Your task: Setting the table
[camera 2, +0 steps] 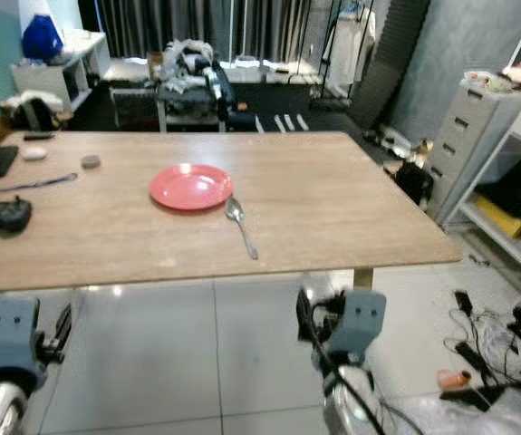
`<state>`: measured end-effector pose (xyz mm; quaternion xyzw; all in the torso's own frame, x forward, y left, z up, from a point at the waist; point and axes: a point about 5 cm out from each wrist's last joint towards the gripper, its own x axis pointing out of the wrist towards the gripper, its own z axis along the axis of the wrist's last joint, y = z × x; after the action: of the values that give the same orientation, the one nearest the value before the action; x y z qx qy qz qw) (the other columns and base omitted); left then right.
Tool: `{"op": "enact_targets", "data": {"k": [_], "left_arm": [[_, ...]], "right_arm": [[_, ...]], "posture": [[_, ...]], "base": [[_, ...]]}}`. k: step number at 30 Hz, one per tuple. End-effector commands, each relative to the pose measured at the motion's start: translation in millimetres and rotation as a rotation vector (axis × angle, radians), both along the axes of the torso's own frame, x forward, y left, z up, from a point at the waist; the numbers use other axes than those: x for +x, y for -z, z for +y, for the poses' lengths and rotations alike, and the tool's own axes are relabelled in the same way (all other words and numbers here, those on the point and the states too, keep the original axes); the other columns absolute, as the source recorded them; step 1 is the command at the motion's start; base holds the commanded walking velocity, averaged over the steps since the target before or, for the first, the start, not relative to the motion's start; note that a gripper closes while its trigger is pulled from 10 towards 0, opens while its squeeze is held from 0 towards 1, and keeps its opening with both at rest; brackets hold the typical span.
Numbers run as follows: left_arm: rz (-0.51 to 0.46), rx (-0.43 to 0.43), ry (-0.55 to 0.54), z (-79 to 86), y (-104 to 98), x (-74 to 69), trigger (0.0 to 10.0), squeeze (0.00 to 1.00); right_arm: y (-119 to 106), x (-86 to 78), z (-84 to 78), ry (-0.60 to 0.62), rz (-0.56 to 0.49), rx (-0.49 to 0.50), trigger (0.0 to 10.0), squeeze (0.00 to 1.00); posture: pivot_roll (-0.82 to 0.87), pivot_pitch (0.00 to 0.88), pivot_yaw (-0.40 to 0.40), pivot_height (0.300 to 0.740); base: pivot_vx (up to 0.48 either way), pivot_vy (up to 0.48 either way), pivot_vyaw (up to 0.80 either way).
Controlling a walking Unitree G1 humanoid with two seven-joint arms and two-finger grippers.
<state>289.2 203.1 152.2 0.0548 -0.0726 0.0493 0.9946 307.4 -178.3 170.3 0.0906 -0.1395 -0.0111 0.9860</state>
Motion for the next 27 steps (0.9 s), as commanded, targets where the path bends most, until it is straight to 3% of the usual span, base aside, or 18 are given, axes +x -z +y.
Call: {"op": "enact_targets", "data": {"k": [1,17,27], "left_arm": [[0.02,0.005,-0.027,8.4,1.8,-3.9,10.0,0.0],[0.005,0.03,0.004,-0.6,-10.8,-4.7,10.0,0.0],[0.024,0.051,0.018,-2.0,-9.6,-6.7,10.0,0.0]], "right_arm": [[-0.8,-0.6,8.3,-0.027,0.012,0.015,10.0,0.0],[2.6,-5.0,8.8,-0.033,0.076,0.002,10.0,0.0],[13.1,-6.0,4.3,-0.038,0.151,-0.087,10.0,0.0]], "posture": [[0.05,0.145,0.051,0.74],[0.06,0.137,0.053,0.74],[0.06,0.137,0.056,0.74]], "base": [[0.48,0.0,0.0],[0.48,0.0,0.0],[0.322,0.0,0.0]]}}
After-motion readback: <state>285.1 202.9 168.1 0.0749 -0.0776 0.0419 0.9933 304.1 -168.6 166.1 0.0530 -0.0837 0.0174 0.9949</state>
